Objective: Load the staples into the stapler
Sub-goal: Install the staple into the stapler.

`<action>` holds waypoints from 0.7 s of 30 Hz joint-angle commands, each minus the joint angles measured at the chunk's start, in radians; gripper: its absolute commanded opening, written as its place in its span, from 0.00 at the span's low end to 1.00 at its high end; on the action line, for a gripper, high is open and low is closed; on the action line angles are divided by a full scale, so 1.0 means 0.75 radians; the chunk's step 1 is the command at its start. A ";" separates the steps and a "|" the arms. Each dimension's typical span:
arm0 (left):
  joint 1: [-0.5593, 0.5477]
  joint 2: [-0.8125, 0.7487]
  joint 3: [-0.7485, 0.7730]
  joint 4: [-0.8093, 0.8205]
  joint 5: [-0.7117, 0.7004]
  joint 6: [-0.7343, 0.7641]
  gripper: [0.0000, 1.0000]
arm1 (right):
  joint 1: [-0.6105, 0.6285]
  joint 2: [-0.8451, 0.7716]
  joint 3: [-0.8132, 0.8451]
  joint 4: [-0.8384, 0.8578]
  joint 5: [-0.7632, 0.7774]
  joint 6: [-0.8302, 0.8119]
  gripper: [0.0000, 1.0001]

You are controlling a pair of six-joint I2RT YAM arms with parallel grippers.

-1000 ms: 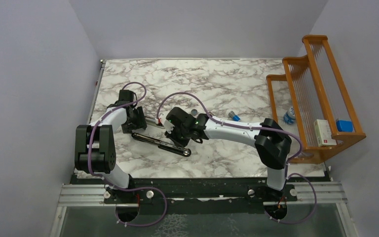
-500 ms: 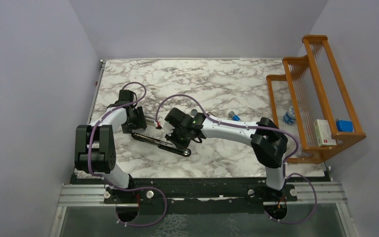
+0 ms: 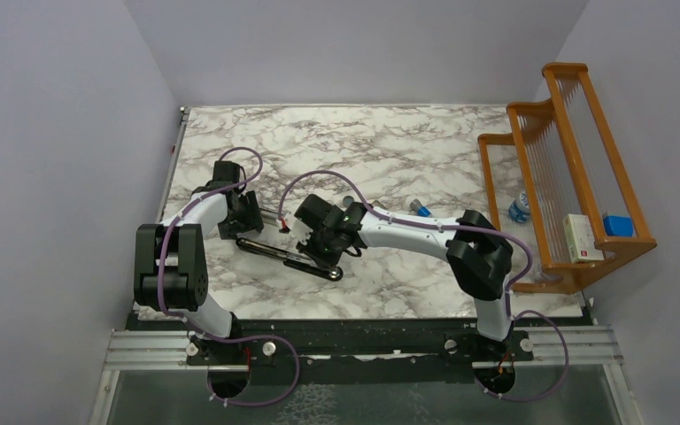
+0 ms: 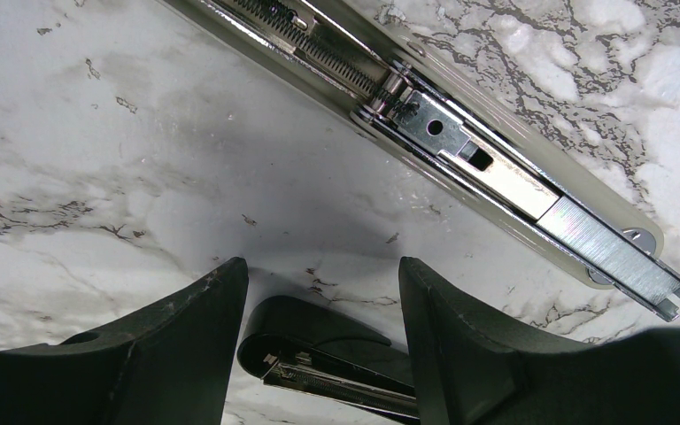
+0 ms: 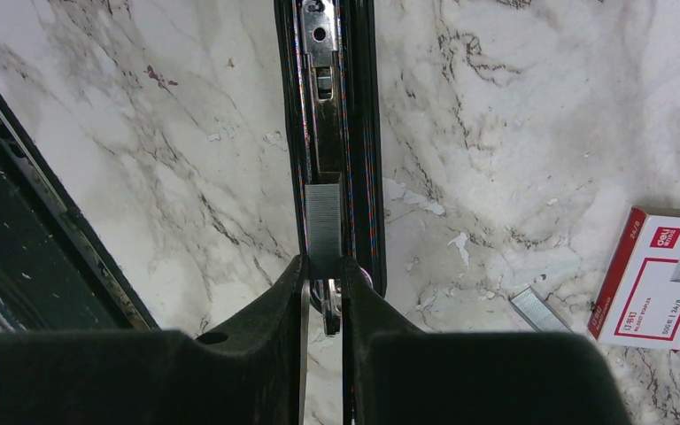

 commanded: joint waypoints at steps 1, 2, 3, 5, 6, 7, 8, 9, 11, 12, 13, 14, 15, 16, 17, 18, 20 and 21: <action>0.000 0.008 0.048 -0.017 -0.026 -0.002 0.66 | 0.004 0.032 0.040 -0.042 -0.020 -0.022 0.18; 0.000 0.008 0.050 -0.018 -0.027 -0.002 0.66 | 0.002 0.033 0.042 -0.046 -0.020 -0.023 0.18; -0.002 0.008 0.050 -0.017 -0.027 -0.002 0.66 | 0.004 0.036 0.043 -0.047 -0.018 -0.024 0.18; 0.000 0.008 0.050 -0.017 -0.027 -0.002 0.66 | 0.002 0.038 0.043 -0.051 -0.018 -0.023 0.18; -0.001 0.008 0.052 -0.018 -0.026 -0.002 0.66 | 0.001 0.040 0.044 -0.051 -0.018 -0.023 0.18; -0.001 0.008 0.051 -0.016 -0.026 -0.002 0.66 | 0.002 0.039 0.044 -0.051 -0.018 -0.024 0.18; -0.001 0.008 0.052 -0.018 -0.026 -0.002 0.66 | 0.001 0.038 0.044 -0.051 -0.016 -0.023 0.18; 0.000 0.009 0.051 -0.018 -0.026 -0.002 0.66 | 0.002 0.037 0.046 -0.048 -0.014 -0.024 0.18; -0.002 0.009 0.051 -0.018 -0.025 -0.002 0.66 | 0.000 0.021 0.042 -0.030 -0.011 -0.023 0.18; -0.001 0.010 0.051 -0.018 -0.027 -0.002 0.66 | 0.003 0.010 0.037 -0.016 -0.009 -0.017 0.18; -0.002 0.010 0.052 -0.018 -0.027 -0.002 0.66 | 0.001 -0.002 0.033 -0.001 -0.010 -0.017 0.18; -0.001 0.010 0.051 -0.018 -0.026 -0.002 0.66 | 0.002 -0.014 0.030 0.014 -0.009 -0.015 0.18; -0.001 0.011 0.050 -0.017 -0.026 -0.002 0.66 | 0.002 -0.027 0.025 0.027 -0.009 -0.013 0.18; -0.001 0.010 0.051 -0.018 -0.027 -0.002 0.66 | 0.002 -0.037 0.020 0.041 -0.008 -0.010 0.18; -0.002 0.009 0.051 -0.017 -0.027 -0.002 0.66 | 0.003 -0.046 0.016 0.053 -0.006 -0.011 0.18; -0.001 0.008 0.051 -0.017 -0.027 -0.002 0.66 | 0.002 -0.056 0.013 0.065 -0.001 -0.006 0.18; -0.002 0.010 0.051 -0.017 -0.027 -0.002 0.66 | 0.004 -0.059 0.010 0.073 0.004 -0.005 0.18; -0.001 0.010 0.051 -0.017 -0.027 -0.002 0.66 | 0.003 -0.057 0.012 0.070 0.008 -0.004 0.18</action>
